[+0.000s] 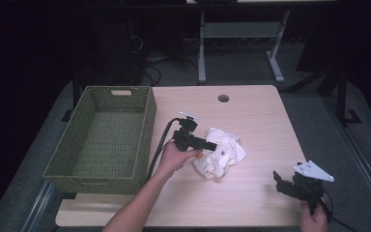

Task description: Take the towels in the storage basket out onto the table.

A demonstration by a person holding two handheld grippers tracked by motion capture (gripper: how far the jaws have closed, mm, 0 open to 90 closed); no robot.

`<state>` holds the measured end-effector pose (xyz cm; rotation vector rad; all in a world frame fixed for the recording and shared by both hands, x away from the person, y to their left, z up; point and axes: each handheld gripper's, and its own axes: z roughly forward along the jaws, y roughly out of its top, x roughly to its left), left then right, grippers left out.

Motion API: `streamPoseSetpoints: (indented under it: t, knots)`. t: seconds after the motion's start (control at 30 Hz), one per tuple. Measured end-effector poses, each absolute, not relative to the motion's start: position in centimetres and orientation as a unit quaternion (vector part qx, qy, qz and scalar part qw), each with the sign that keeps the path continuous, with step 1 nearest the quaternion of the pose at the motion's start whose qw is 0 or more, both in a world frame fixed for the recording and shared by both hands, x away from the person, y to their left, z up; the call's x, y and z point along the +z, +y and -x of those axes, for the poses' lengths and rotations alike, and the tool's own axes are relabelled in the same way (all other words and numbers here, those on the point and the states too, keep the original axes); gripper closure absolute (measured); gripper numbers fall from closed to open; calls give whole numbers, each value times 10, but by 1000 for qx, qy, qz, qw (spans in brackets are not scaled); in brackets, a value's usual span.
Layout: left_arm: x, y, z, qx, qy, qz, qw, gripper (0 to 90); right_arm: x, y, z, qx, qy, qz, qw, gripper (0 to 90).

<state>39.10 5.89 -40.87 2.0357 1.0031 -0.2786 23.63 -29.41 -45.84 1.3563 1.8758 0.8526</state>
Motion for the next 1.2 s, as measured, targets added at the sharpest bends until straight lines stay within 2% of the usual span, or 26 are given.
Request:
streamPoseSetpoints:
  t: [0.73, 1.2]
  knots:
    - [-408, 78, -345, -87, 362, -823, 429, 312, -460, -294, -237, 325, 718, -520, 329, 139]
    - [-411, 87, -321, -92, 348, -823, 440, 309, -460, -293, -236, 325, 719, -519, 329, 139]
